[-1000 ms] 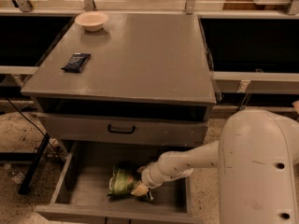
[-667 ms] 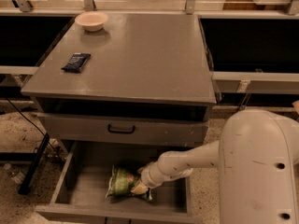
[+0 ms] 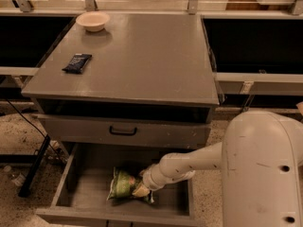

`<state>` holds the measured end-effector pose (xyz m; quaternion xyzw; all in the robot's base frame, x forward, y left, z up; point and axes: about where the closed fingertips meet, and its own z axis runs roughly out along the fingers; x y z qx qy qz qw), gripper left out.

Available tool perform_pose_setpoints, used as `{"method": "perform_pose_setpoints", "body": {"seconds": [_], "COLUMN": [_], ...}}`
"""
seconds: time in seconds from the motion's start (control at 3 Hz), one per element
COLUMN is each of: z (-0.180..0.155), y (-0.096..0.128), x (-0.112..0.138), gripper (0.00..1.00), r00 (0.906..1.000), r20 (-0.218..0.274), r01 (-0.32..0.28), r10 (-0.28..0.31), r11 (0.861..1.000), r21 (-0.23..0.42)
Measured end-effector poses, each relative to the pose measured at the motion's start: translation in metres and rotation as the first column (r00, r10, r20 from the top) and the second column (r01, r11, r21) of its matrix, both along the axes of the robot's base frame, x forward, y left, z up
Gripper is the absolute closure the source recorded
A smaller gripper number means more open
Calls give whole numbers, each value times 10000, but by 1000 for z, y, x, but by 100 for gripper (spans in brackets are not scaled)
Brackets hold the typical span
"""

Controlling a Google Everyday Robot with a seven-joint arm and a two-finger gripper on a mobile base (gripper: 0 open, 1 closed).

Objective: Pick green jalapeno chip bag from middle drawer and place on counter

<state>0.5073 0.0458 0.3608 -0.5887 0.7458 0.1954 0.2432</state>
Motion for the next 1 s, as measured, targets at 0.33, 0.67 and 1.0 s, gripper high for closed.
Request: {"method": "perform_pose_setpoints", "body": {"seconds": [0.33,0.67,1.0], "z": [28,78,120], "y": [-8,-18,-29], "x": [-6,-16,-21], "gripper": [100,100,100], "r00": [9988,9901,9754], "r20": [491,1396,2191], "r01": [81,185,309], "r10": [-82,-168,-248], "r11": [10000,9998,9992], "r21": [17,-109,-244]}}
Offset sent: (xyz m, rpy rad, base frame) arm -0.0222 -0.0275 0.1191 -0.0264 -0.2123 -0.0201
